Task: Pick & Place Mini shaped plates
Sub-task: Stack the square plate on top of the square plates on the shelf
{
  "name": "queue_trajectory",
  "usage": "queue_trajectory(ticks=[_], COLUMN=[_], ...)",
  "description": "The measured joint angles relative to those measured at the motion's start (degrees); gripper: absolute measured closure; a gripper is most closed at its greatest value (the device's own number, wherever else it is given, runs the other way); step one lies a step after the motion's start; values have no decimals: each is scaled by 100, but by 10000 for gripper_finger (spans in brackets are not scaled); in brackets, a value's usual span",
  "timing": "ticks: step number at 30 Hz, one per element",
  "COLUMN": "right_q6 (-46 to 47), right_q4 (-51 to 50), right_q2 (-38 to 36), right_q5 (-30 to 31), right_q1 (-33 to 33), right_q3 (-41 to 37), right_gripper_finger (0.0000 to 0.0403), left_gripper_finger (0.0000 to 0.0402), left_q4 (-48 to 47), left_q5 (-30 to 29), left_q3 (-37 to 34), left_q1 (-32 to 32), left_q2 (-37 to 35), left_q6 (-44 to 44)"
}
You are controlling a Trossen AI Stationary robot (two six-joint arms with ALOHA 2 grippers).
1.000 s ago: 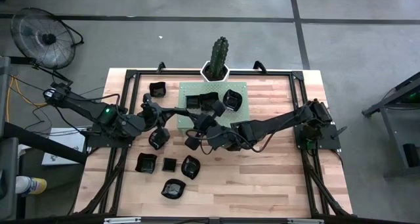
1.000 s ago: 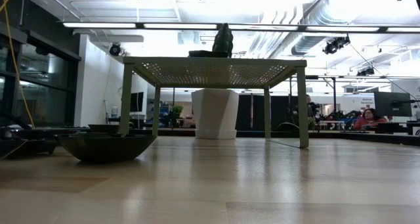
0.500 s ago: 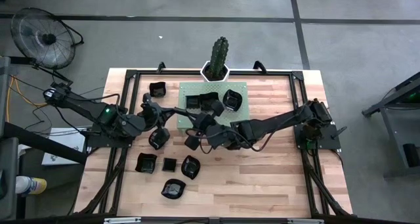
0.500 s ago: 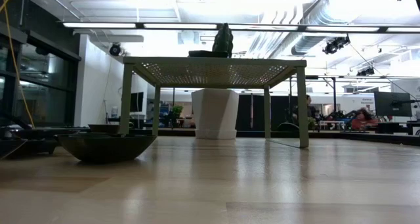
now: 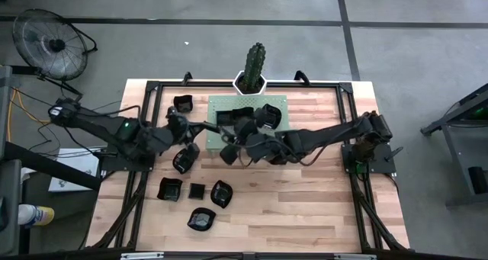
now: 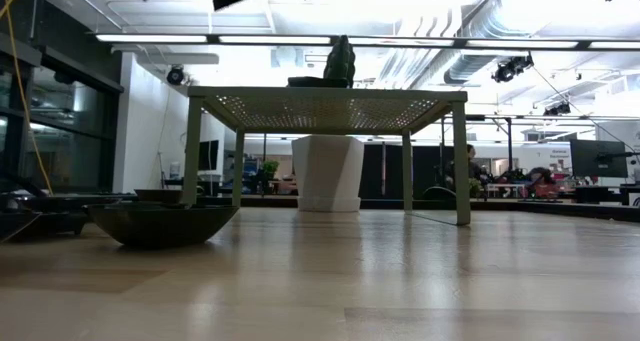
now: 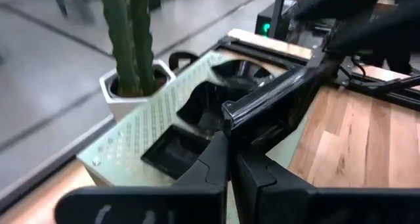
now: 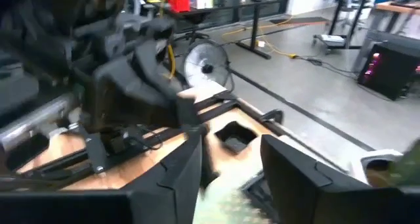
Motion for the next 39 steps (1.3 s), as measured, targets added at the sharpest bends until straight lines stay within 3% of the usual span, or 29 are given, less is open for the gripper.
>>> queue_trajectory(ticks=[9, 17, 27, 33, 39], right_q6=[-8, -8, -10, -11, 12], right_q4=[-478, -1018, -1593, -1779, -2043], right_q2=[-713, -1267, -1565, -1564, -1564], right_q5=[639, 724, 707, 669, 652], right_q1=[-8, -8, -6, -6, -6], right_q3=[2, 2, 2, 2, 2], right_gripper_finger=[236, 233, 233, 233, 233], left_gripper_finger=[401, 401, 401, 401, 401], left_q4=[-698, -535, -441, -440, -439], left_q5=[2258, 4580, 6821, 7715, 7978], left_q3=[-2, -2, -4, -4, -4], left_q1=[1716, 3395, 4752, 5259, 5527], left_q2=[-2, 85, 707, 1047, 1068], left_q6=[-753, -768, -828, -931, -1215])
